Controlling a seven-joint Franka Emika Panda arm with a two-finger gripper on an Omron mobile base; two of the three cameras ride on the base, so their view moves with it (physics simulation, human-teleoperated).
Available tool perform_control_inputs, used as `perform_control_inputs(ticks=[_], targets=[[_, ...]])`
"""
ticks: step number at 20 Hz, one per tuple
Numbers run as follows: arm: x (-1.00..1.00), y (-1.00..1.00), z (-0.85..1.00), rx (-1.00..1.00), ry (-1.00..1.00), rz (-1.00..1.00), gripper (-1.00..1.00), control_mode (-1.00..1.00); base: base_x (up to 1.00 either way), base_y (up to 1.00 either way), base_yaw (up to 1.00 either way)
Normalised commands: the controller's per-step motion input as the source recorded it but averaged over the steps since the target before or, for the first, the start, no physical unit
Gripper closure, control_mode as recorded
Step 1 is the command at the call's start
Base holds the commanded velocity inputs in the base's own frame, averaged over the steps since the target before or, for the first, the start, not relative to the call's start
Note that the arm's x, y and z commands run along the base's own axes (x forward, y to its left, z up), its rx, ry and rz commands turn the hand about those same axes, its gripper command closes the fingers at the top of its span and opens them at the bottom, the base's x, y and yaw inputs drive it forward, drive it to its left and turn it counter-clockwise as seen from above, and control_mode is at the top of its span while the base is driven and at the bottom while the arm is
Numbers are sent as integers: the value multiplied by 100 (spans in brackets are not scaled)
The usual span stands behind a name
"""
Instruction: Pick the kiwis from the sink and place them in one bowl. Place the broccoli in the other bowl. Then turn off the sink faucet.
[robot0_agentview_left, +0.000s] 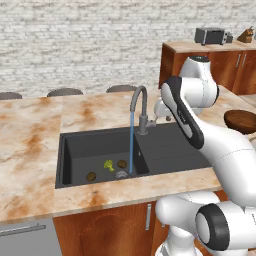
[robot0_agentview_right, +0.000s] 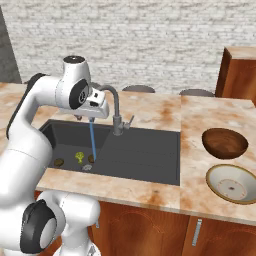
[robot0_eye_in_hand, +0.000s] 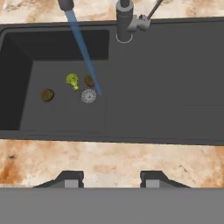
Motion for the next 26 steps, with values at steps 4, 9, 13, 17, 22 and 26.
perform_control_inputs(ticks=[4, 9, 13, 17, 22, 26], targets=[[0, 5, -11, 0, 0, 0, -100, -100, 0, 0, 0], [0, 18, -20, 0, 0, 0, -100, -100, 0, 0, 0], [0, 41, -30, -1, 0, 0, -100, -100, 0, 0, 0], [0, 39, -31, 0, 0, 0, -100, -100, 0, 0, 0], [6, 40, -28, 0, 1, 0, -100, -100, 0, 0, 0], [14, 30, -19, 0, 4, 0, -100, -100, 0, 0, 0]])
